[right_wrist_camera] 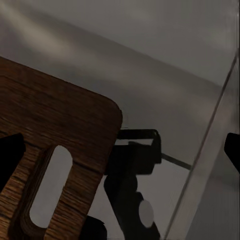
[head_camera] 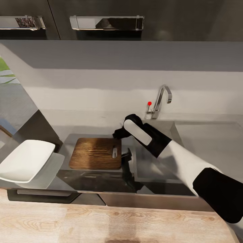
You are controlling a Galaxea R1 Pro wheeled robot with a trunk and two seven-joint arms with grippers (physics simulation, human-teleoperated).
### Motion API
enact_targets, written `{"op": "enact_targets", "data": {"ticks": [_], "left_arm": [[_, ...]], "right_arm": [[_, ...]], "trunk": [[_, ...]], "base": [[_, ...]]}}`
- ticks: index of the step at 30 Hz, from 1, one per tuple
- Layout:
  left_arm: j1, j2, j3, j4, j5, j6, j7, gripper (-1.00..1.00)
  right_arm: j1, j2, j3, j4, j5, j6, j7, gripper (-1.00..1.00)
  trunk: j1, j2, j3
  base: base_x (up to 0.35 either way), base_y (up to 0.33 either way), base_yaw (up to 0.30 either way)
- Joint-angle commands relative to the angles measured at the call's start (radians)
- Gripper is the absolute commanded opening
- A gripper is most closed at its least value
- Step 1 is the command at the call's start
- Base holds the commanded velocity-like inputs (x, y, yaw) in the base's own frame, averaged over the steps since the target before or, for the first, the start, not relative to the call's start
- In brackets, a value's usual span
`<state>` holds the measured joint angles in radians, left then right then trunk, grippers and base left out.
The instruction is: In the kitchen, take the Vidalia onion out of the sink, dice it on the chopping board with the paring knife, put the diced onion into the bowl on the countertop, then place both the paring knife and the chopping board into the sink.
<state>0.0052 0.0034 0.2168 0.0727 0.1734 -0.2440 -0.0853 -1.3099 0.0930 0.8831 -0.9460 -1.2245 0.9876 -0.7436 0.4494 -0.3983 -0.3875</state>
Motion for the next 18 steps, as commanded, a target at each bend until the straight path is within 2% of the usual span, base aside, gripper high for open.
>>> {"op": "enact_targets", "data": {"ticks": [1, 14, 18], "left_arm": [[-0.001, 0.000, 0.003, 0.002, 0.011, -0.005, -0.008, 1.00], [-0.001, 0.000, 0.003, 0.002, 0.011, -0.005, -0.008, 1.00], [-0.001, 0.000, 0.003, 0.002, 0.011, -0.005, -0.008, 1.00]], "right_arm": [[-0.004, -0.001, 0.000, -0.002, -0.010, 0.000, -0.017, 1.00], [-0.009, -0.011, 0.000, -0.014, -0.010, -0.001, -0.029, 1.00], [-0.009, -0.027, 0.001, -0.014, -0.010, -0.001, -0.029, 1.00]], "trunk": [[0.001, -0.002, -0.001], [0.001, -0.002, -0.001], [0.001, -0.002, 0.000]], "base": [[0.000, 0.000, 0.000], [0.000, 0.000, -0.002], [0.000, -0.023, -0.126]]}}
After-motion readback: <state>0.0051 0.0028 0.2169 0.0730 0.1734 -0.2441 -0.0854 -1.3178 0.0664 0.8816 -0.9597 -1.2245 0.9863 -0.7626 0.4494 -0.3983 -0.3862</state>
